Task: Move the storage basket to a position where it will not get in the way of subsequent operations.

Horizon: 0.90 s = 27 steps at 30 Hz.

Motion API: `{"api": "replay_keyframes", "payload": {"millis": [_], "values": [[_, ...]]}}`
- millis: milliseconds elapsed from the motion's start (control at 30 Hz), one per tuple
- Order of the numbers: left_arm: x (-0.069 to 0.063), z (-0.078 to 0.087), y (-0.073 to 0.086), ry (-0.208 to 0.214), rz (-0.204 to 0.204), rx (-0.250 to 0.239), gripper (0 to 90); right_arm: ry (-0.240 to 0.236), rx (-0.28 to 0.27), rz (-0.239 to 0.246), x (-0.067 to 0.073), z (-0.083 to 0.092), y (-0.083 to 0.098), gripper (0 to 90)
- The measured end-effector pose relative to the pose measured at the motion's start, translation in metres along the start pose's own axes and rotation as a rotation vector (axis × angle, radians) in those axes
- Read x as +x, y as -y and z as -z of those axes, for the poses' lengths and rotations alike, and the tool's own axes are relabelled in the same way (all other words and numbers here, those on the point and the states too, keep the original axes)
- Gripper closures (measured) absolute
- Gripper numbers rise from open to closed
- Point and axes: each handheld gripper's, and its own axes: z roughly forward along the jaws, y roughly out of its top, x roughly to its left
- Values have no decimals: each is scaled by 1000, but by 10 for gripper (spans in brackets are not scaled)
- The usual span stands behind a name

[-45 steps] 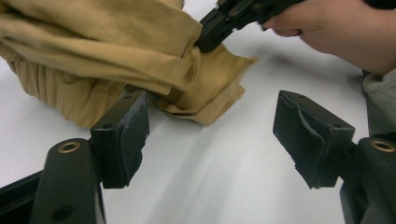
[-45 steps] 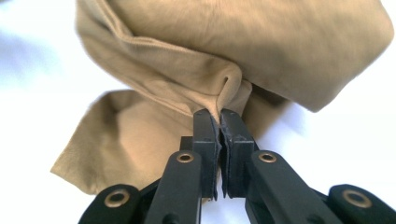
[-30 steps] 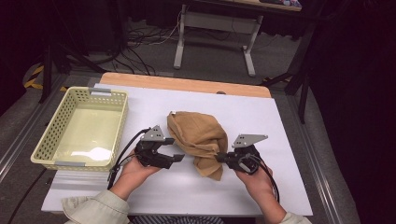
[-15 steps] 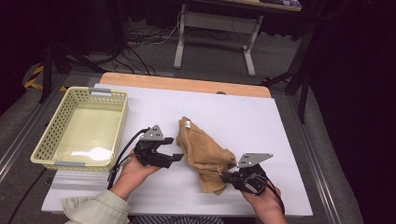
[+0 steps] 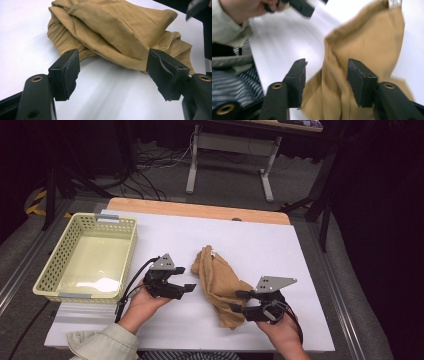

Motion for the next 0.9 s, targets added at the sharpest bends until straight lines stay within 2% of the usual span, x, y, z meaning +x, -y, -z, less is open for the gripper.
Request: {"api": "replay_keyframes", "payload": {"millis": [133,300,333,400,667,767,900], "values": [[0,0,0,-2,-6,9,290,24,-12,29,-4,-10,-12,446],[1,-1,1,-2,-8,15,298,32,-22,19,-15,-24,-24,432],[1,-1,1,-2,-9,17,303,37,-19,23,-18,-32,-31,429],[1,-2,1,0,-8,19,305,39,-16,24,-19,-34,-33,425],[2,-3,3,10,8,29,325,69,32,24,-28,-62,-52,421],[3,-4,3,3,10,30,342,78,54,17,-33,-75,-57,424],[3,-6,4,-16,14,42,377,91,74,10,-36,-83,-59,437]]}}
